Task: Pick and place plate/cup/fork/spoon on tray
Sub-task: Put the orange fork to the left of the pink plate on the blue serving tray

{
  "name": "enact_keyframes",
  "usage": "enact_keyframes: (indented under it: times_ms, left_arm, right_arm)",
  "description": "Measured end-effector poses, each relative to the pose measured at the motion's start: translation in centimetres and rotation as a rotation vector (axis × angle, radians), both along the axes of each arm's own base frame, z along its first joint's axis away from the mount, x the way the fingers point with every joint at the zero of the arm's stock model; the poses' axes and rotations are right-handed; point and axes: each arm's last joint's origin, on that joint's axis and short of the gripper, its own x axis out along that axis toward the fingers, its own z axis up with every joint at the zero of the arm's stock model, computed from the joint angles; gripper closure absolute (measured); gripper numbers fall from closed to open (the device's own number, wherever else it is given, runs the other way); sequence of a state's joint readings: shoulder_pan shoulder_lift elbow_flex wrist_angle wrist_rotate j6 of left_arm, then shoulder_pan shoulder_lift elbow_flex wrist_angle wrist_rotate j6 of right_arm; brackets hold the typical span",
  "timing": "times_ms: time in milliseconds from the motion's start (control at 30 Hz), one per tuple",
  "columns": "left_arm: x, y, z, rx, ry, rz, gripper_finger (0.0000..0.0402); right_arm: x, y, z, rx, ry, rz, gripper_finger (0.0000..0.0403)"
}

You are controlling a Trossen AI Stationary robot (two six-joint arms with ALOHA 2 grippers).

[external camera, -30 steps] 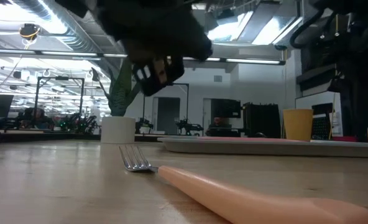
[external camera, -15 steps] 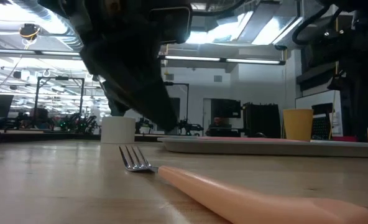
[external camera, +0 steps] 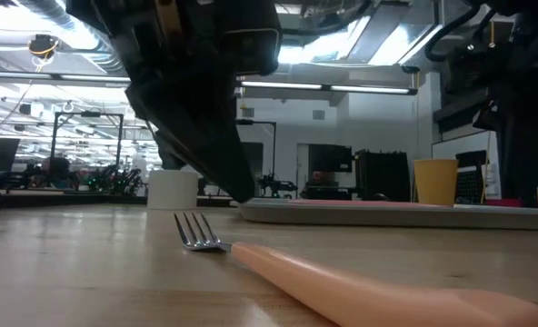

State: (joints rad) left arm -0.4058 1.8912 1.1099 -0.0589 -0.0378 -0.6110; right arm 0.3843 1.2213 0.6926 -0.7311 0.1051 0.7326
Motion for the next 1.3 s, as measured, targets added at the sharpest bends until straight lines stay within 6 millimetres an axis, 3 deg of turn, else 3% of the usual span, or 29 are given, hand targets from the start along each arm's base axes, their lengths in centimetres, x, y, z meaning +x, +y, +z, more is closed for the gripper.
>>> enact_keyframes:
  times_ms: [333, 1300]
  left_arm:
    - [0.15, 0.47, -0.02, -0.073, 0.035, -0.076, 0.0401]
    - [-0.25, 0.60, -0.38, -0.046, 0.087, -0.064, 0.0401]
  right_arm:
    - [0.00, 0.00, 0.00, 0.000, 0.000, 0.000, 0.0357]
    - [0.02, 0.01, 0.01, 0.001, -0.002, 0.000, 0.0357]
